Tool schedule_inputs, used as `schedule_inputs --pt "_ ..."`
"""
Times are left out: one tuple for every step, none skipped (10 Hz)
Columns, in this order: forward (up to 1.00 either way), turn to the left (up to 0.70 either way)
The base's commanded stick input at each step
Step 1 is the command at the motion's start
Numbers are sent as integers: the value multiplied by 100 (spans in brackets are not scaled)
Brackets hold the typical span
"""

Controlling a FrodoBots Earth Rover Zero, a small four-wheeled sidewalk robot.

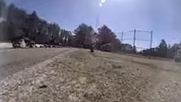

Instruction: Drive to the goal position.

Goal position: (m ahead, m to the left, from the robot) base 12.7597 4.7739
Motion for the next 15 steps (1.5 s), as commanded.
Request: schedule_inputs --pt "70 3" --pt "70 3" --pt "70 3" --pt "70 3" --pt "70 25" --pt "70 35" --pt "70 13" --pt "70 3" --pt "70 3" --pt "70 3" --pt "70 3" --pt "70 3" --pt "70 3" --pt "70 3" --pt "70 3"
